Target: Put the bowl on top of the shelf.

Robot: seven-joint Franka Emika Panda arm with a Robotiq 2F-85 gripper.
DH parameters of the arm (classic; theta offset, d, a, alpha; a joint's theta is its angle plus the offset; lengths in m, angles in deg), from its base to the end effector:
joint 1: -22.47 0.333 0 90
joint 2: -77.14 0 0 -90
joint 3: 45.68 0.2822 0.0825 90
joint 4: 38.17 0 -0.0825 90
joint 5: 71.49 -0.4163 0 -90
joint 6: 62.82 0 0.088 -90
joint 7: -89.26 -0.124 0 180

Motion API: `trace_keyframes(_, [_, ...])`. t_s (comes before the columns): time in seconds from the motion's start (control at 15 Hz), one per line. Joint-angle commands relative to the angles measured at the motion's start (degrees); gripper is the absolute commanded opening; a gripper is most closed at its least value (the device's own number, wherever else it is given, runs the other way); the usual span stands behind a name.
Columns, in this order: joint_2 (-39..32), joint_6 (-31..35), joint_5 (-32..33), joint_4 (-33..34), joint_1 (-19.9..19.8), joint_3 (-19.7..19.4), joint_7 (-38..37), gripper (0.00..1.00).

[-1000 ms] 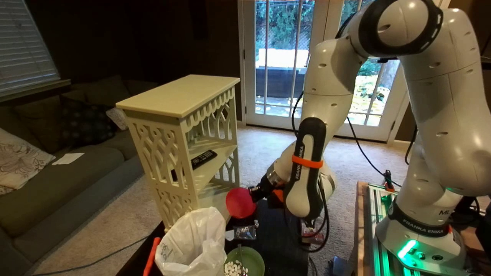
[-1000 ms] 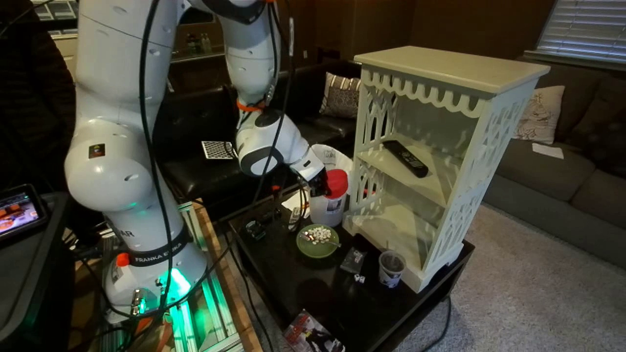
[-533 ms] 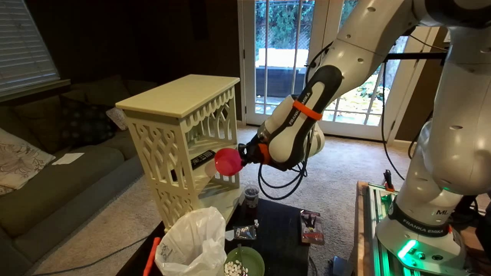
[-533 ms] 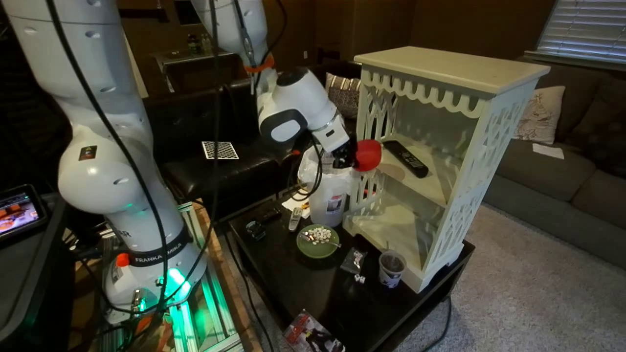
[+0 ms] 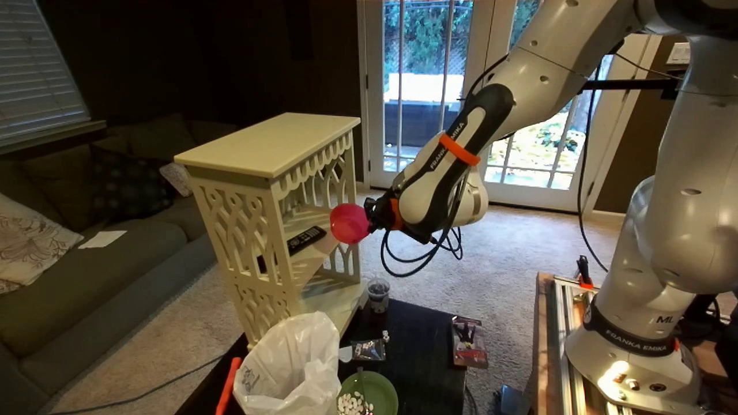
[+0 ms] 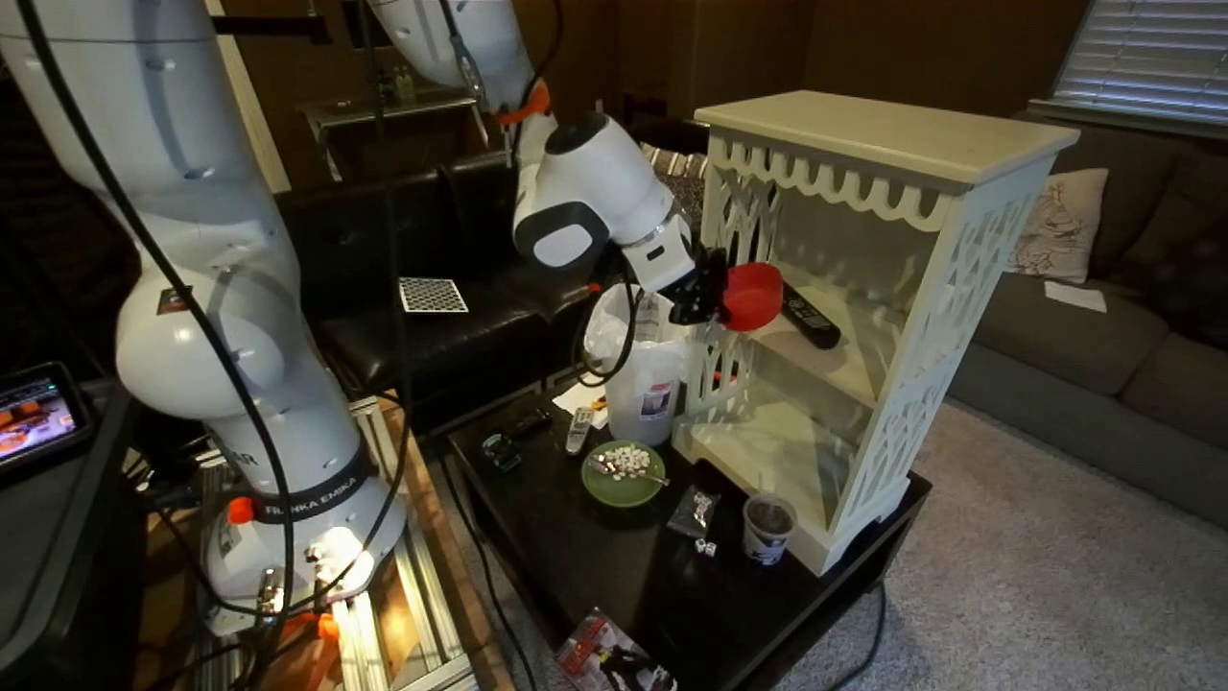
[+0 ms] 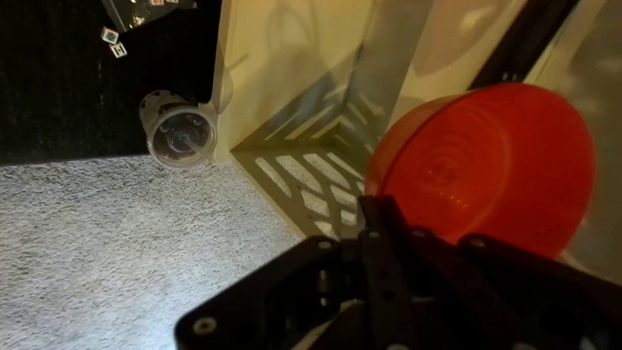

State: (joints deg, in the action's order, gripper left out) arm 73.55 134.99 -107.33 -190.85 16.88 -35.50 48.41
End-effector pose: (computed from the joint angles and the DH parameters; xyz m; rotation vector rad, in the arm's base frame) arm 0.4743 -0.0323 0.2175 -2.1527 1.6403 -0.8680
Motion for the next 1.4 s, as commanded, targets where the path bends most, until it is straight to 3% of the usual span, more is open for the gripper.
trace_keyframes(0.0, [6.8, 4.3, -13.2, -3.3, 1.7, -1.3, 4.0, 0.01])
trace_keyframes(0.27, [9.1, 1.7, -26.3, -1.5, 0.6, 0.2, 12.1, 0.01])
trace_keyframes(0.47, [14.8, 2.3, -32.0, -1.3, 1.2, 2.3, 15.3, 0.01])
trace_keyframes(0.93, [26.3, 4.3, -42.0, 3.1, -0.6, 8.7, 20.5, 0.01])
trace_keyframes(1.0, [26.2, 7.4, -43.4, 4.4, -1.4, 10.2, 22.4, 0.01])
trace_keyframes(1.07, [24.1, 5.4, -39.0, 2.5, 0.2, 7.9, 18.9, 0.03])
trace_keyframes(1.13, [24.6, 7.7, -40.4, 3.4, 3.6, 5.3, 20.8, 0.03])
trace_keyframes(1.2, [25.8, 6.7, -40.8, 3.6, -0.4, 9.1, 20.4, 0.03])
trace_keyframes(1.33, [25.8, 5.8, -42.3, 5.6, -0.7, 9.5, 21.7, 0.01])
